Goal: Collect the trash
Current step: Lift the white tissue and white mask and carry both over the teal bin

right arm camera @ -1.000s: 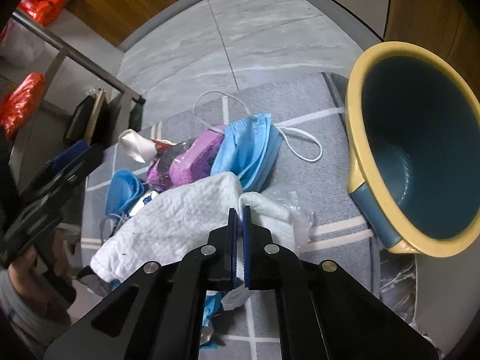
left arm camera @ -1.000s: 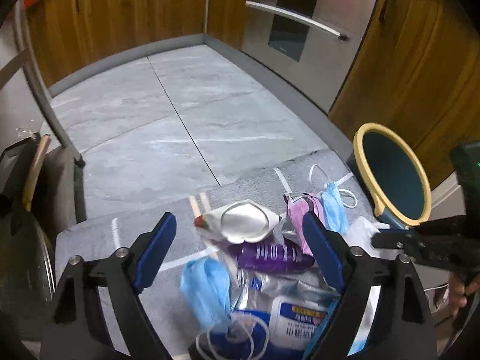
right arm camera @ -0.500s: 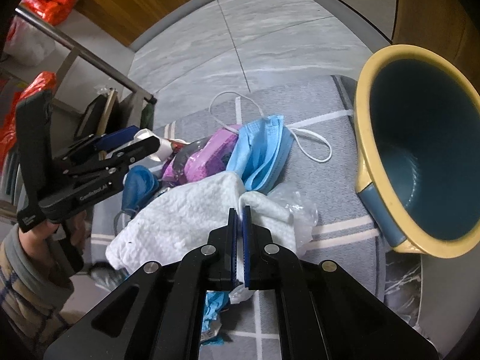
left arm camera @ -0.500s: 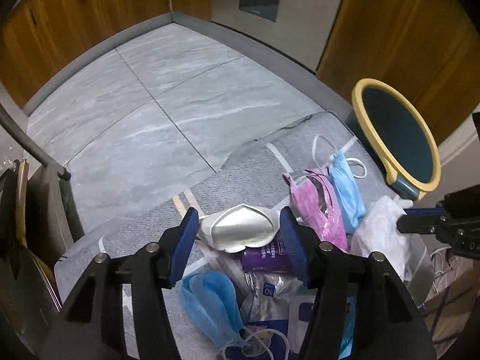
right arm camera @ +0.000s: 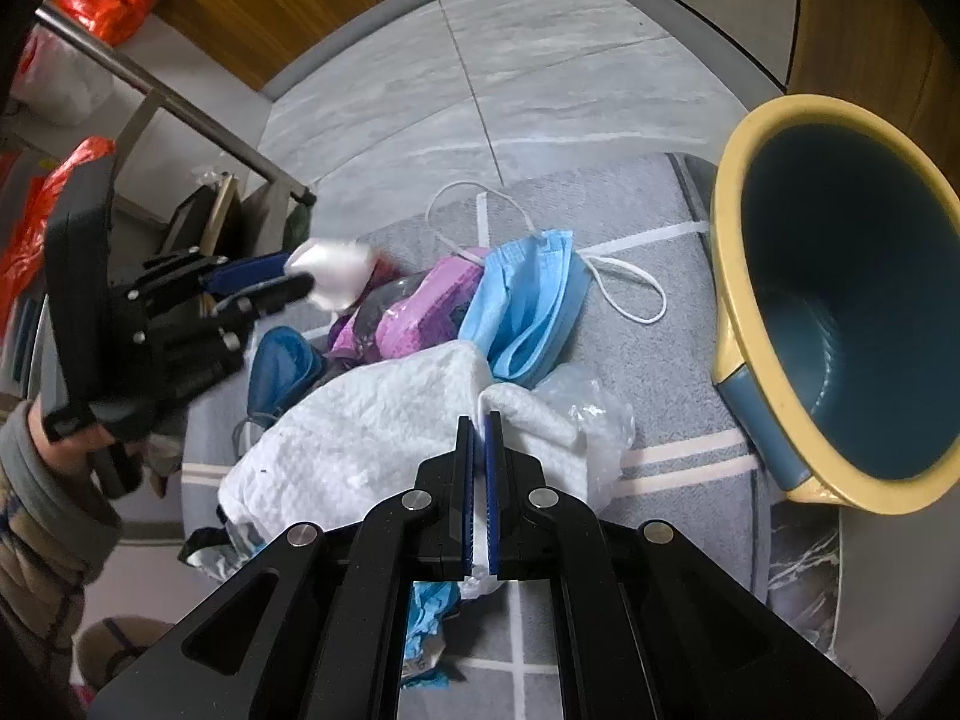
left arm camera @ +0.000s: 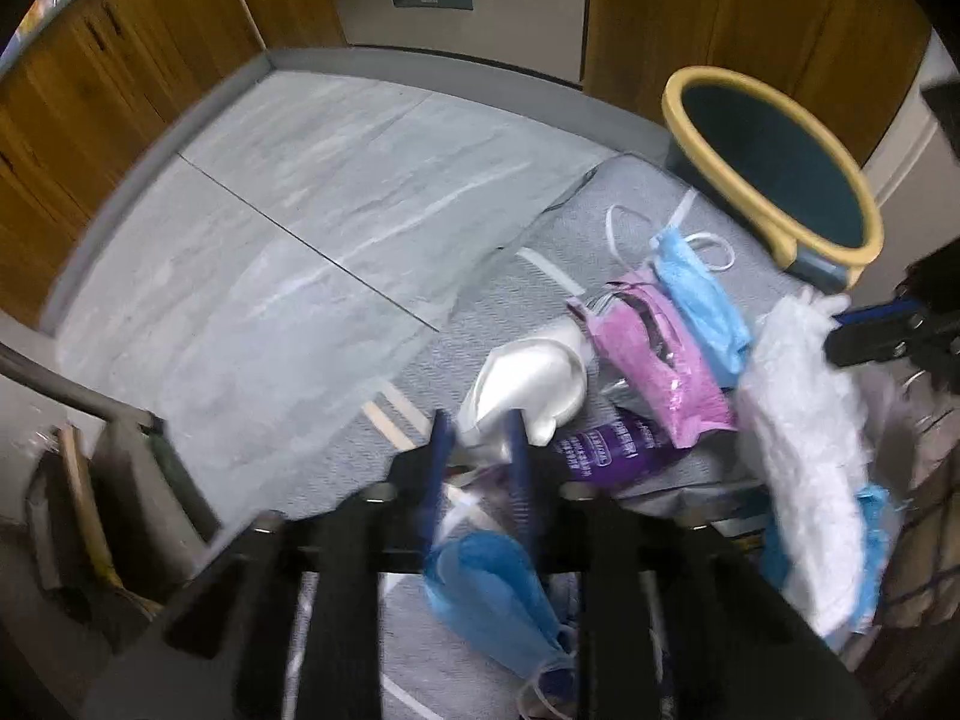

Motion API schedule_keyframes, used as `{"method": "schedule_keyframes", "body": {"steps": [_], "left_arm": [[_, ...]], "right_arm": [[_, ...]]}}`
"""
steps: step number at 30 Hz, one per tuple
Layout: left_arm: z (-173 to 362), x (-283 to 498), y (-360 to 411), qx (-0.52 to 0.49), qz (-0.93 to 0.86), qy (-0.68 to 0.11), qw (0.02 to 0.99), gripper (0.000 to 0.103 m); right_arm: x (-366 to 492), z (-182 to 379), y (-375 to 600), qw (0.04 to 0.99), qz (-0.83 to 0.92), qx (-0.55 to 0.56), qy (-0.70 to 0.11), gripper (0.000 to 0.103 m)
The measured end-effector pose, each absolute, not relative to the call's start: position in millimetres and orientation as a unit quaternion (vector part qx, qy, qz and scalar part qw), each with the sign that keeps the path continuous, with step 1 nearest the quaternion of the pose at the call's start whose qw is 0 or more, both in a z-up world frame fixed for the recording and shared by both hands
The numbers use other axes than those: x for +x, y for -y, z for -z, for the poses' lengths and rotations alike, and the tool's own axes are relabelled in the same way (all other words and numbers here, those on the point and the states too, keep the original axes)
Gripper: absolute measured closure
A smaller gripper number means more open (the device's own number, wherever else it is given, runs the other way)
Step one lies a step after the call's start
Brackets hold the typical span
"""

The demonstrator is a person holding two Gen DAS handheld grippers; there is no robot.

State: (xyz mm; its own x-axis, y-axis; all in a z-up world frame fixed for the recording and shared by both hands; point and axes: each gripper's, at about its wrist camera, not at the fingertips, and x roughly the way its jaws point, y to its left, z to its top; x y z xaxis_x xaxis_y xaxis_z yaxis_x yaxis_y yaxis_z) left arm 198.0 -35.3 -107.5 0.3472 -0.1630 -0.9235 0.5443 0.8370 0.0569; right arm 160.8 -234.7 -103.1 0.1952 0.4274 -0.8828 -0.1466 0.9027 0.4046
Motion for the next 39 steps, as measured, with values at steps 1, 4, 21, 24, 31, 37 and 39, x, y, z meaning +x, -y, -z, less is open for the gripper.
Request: {"method": "schedule_keyframes", "body": {"steps": [1,4,21,24,31,37,39], "left_arm": [[107,198,33,0.175,0.225,-0.529,0.799,0.087],[107,193,30,0.177,0.233,-0.528,0.797,0.087],[71,160,-3,0.110,0.175,-0.498,0.842,0.103],[72,154,-3,0.108,0.180,-0.504,0.838,0.103],[75,164,-1,0.089,0.169,-0.501,0.844,0.090],[93,182,20,0.133,0.171,-0.508,0.833,0.048],[103,190,25,0.140,0.182,-0.517,0.824,0.048]], "right_arm": [[160,103,234,0.765,-0.188,0.113,-0.605,0.099],[159,103,234,0.766,-0.189,0.112,-0.604,0.099],[138,63,230,0.807,-0.224,0.079,-0.541,0.099],[134,60,227,0.808,-0.228,0.069,-0.539,0.099],[131,57,232,0.807,-0.221,0.080,-0.541,0.099],[131,59,231,0.807,-0.216,0.080,-0.544,0.099],[133,62,231,0.804,-0.216,0.082,-0.548,0.099]]}}
